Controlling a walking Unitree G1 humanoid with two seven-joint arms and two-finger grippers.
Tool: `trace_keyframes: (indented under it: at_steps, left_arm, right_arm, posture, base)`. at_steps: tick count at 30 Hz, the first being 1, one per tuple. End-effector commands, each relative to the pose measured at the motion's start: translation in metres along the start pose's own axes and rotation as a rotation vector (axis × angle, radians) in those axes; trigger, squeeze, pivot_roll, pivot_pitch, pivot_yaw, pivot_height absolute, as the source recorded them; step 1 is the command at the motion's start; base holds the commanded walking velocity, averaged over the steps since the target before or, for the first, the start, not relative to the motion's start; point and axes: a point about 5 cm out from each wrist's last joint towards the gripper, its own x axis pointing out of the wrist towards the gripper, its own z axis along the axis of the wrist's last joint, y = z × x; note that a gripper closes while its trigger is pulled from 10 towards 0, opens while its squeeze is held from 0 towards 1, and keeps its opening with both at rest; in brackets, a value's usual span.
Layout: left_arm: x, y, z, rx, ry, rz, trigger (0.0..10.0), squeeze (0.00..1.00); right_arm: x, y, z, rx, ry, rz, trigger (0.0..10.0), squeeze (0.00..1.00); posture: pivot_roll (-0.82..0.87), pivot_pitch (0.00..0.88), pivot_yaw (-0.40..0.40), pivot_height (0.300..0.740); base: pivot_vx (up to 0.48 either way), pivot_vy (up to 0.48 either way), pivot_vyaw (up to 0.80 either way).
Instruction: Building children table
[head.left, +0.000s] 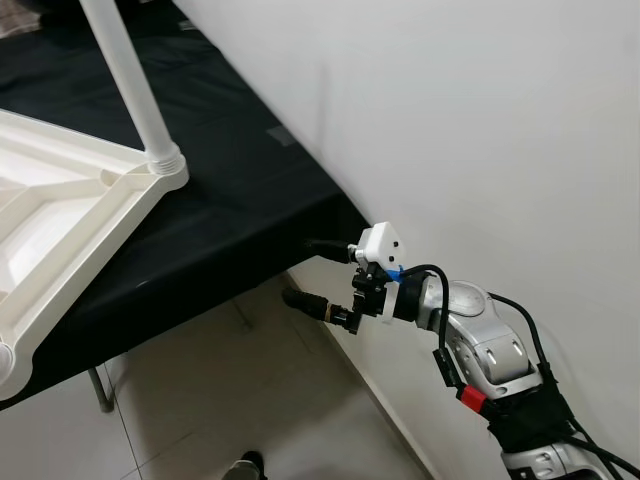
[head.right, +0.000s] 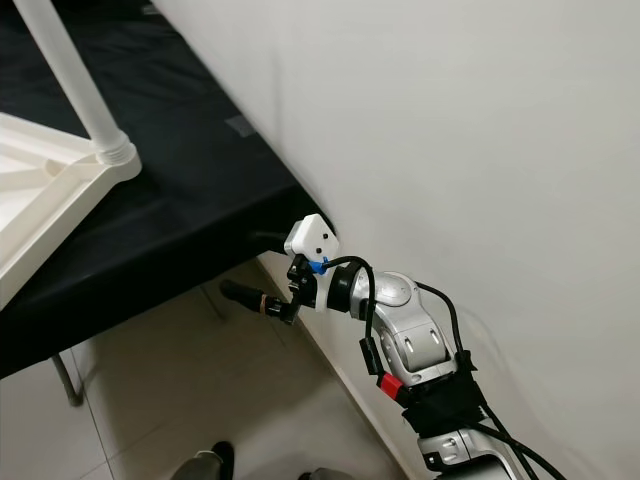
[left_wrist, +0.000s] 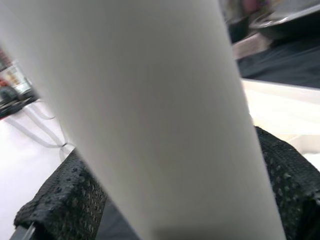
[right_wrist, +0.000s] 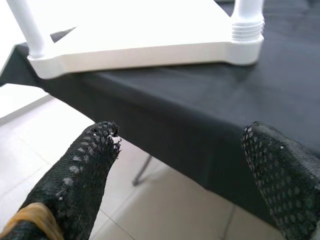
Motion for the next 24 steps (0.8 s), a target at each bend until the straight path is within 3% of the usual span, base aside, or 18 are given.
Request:
trace_keyframes:
  at_steps: [1,24]
  left_arm:
    - [0.000,0.009,-0.003,0.030,0.011,0.045,10.0,0.00]
    - [0.002,0.004,-0.007,0.015,0.009,0.021,10.0,0.00]
  right_arm:
    - [-0.003,0.002,-0.001,0.007,0.009,0.009,10.0,0.00]
    - [0.008,0.002,0.018,-0.026,-0.068,0.030,10.0,0.00]
  posture:
    - [0.11,0.261,-0.083,0.740]
    - [0.11,0.263,-0.079,0.740]
  base:
    - [0.000,0.000,0.78]
    - [0.000,0.000,0.79]
